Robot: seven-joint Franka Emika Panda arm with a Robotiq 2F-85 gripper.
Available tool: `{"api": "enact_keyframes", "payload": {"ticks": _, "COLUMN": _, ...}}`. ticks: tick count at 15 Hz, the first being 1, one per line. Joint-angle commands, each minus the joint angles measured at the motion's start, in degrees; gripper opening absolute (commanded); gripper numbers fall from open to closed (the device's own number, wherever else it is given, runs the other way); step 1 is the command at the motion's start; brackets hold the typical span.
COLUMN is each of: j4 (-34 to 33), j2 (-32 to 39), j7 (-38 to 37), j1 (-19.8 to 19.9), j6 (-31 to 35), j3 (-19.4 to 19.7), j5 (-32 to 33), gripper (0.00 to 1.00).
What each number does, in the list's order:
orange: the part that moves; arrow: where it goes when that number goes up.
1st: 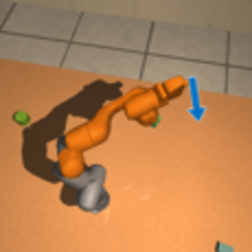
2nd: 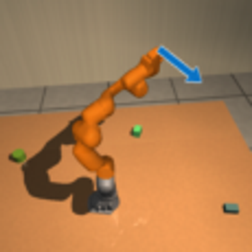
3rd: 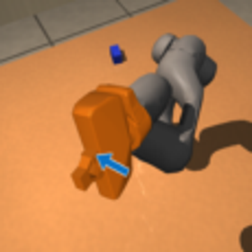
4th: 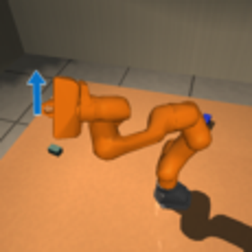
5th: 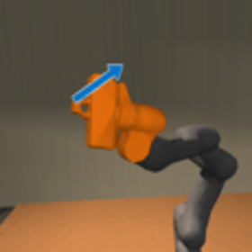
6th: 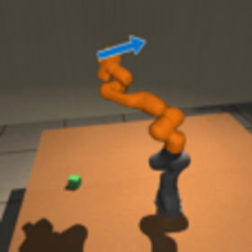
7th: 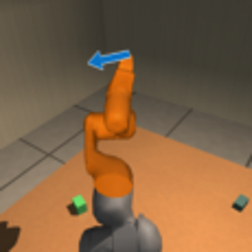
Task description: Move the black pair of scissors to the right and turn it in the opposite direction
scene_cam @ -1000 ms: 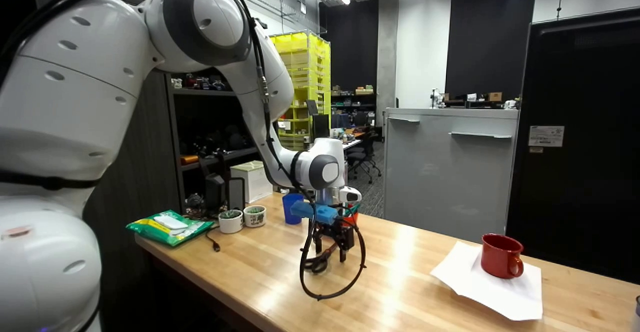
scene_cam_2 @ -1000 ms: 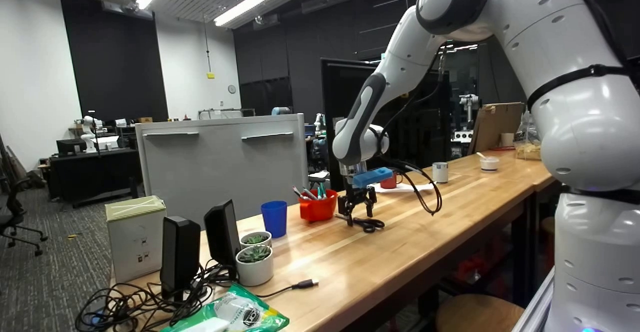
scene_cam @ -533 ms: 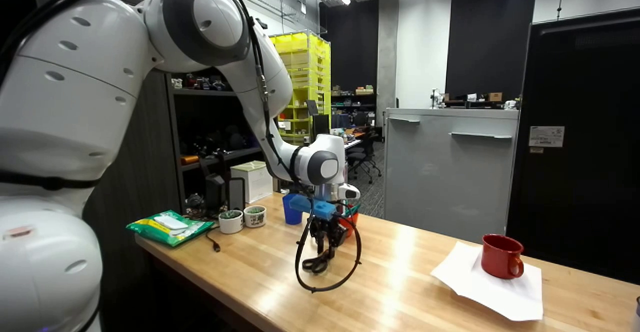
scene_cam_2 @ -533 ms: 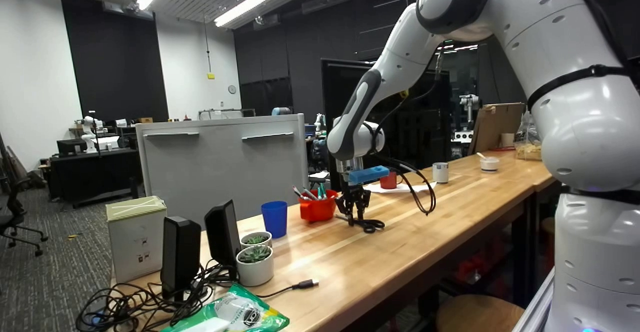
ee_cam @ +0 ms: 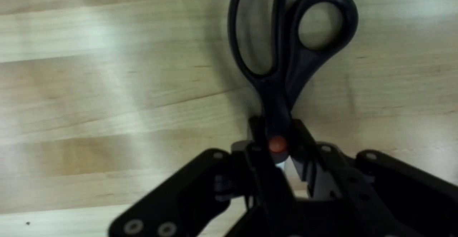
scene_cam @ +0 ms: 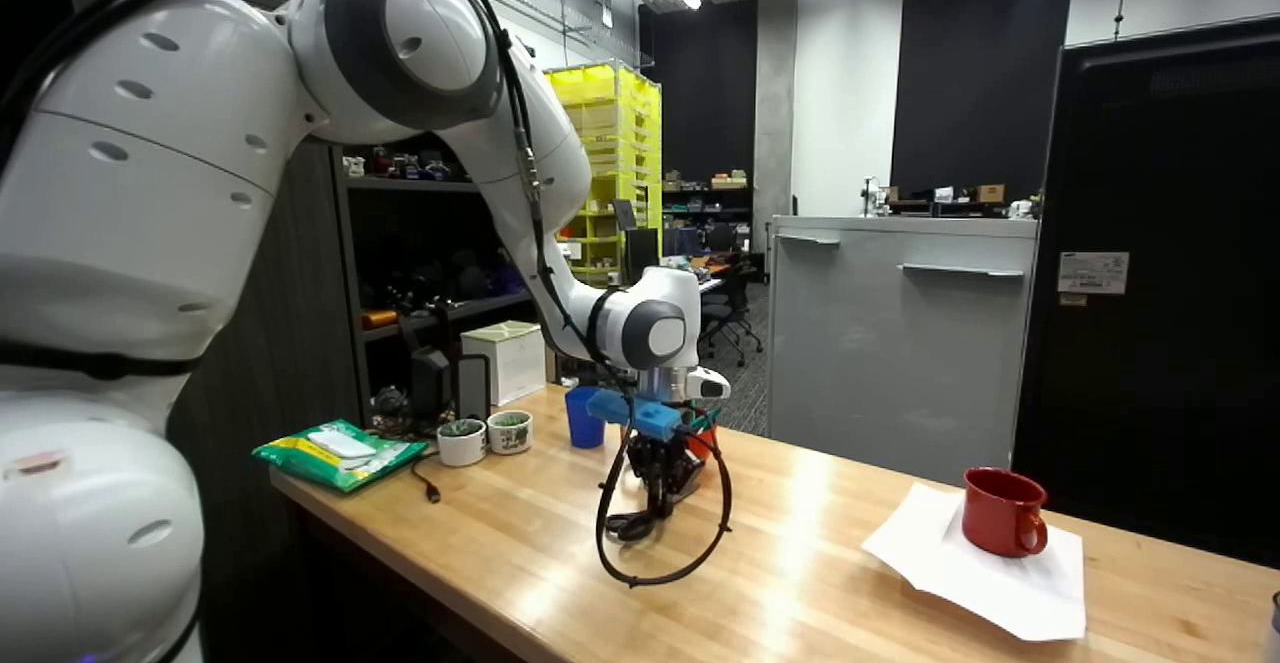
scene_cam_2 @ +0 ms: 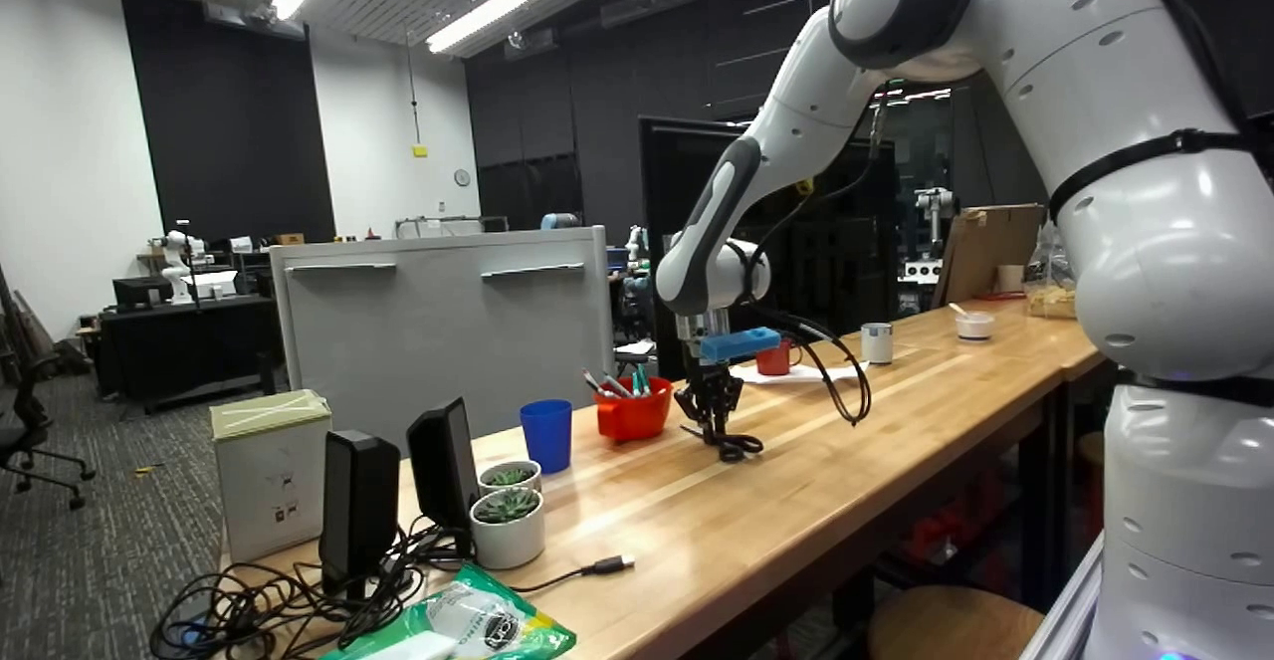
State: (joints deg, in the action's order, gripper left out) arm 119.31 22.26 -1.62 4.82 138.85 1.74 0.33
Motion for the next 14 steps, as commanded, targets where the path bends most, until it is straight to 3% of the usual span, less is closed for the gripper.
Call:
{"api": "enact_keyframes", "payload": {"ticks": 1, "j4": 2.8, "j2": -4.9, "j7": 2.1, "j1": 1.4, "j6": -1.1, "j3": 1.5, "j5": -0.9, "gripper": 0.06}}
{"api": "enact_keyframes", "payload": {"ticks": 9, "j4": 7.9, "j2": -17.1, "j7": 9.8, "j1": 5.9, "j6": -2.9, "j3": 4.8, "j5": -2.1, "gripper": 0.06}}
{"api": "enact_keyframes", "payload": {"ticks": 14, "j4": 12.0, "j2": -20.6, "j7": 19.3, "j1": 8.6, "j6": -2.4, "j3": 7.7, "j5": -4.9, "gripper": 0.06}}
